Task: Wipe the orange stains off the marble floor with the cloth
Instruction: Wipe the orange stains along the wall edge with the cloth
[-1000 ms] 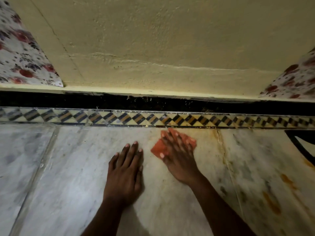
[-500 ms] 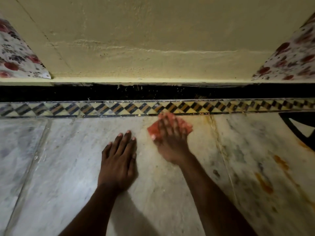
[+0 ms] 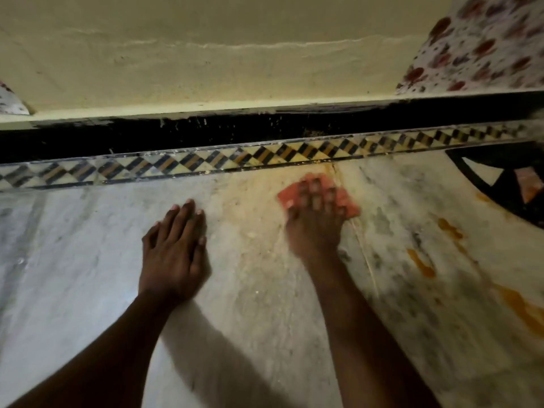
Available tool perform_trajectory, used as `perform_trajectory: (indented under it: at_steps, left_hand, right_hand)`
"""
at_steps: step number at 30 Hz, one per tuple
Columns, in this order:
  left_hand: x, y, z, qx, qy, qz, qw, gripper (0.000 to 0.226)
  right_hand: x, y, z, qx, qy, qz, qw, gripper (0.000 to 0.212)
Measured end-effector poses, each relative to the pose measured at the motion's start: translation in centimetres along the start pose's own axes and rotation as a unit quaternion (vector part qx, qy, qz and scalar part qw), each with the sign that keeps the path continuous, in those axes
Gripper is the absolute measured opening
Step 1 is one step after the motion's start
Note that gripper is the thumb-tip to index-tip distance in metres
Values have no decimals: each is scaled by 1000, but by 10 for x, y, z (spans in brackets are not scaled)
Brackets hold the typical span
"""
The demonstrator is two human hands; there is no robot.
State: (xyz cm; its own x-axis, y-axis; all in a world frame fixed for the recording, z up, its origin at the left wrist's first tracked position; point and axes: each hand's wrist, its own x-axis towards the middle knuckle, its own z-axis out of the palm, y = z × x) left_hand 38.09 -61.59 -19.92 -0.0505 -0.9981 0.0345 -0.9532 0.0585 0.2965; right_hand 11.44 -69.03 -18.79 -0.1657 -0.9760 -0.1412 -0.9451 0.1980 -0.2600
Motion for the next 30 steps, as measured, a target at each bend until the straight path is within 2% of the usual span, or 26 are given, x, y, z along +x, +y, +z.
perform_trajectory:
  at_steps: [3, 5, 7, 9, 11, 12, 14, 17, 18, 20, 23, 25, 27, 28, 30]
  left_hand:
    - [-1, -1, 1, 1, 8, 0, 1000, 65]
    - [-3, 0, 0, 3, 8, 3, 1000, 65]
    - [-1, -1, -2, 1, 5, 3, 1000, 66]
    - [-2, -2, -2, 6, 1, 1, 1000, 67]
    - [-2, -2, -3, 5, 3, 6, 1000, 67]
    - [-2, -3, -3, 0, 5, 9, 1000, 67]
    - [-1, -2, -4, -4, 5, 15, 1000, 67]
    - [-2, -3, -5, -8, 6, 15, 1000, 68]
    - [-2, -3, -7, -13, 7, 15, 1000, 68]
    - [-4, 0, -9, -21, 6, 19, 1000, 68]
    - [-3, 1, -11, -28, 8, 21, 999, 69]
    - [-6, -1, -11, -28, 2, 18, 999, 68]
    - [-5, -2, -11, -28, 4, 23, 999, 68]
    - [-4, -1, -11, -30, 4, 23, 999, 68]
    - [-4, -1, -10, -25, 1, 14, 1000, 66]
  right_hand:
    - [-85, 8, 7, -12, 17, -140, 990, 63]
    - [-128, 40, 6, -22, 23, -166, 986, 59]
    - [-133, 71, -1, -45, 19, -93, 995, 59]
    - [-99, 84, -8, -34, 58, 43, 997, 61]
    - [-50, 69, -17, 17, 5, 173, 985, 66]
    - [-33, 57, -20, 34, -24, 192, 981, 68]
    - [-23, 35, -15, 18, -53, 133, 990, 71]
    - [-83, 25, 5, -44, -28, -58, 997, 69]
    - [-114, 34, 8, -59, -4, -107, 993, 67]
    - [-171, 73, 6, -81, 15, -140, 987, 62]
    - [-196, 144, -4, -109, -34, -81, 990, 63]
    - [-176, 156, 7, -127, -80, 41, 988, 65]
    - [-137, 128, 11, -79, 11, 160, 984, 67]
    - [-117, 105, 5, -34, 17, 197, 980, 68]
    - [-92, 70, -2, 12, -43, 166, 985, 70]
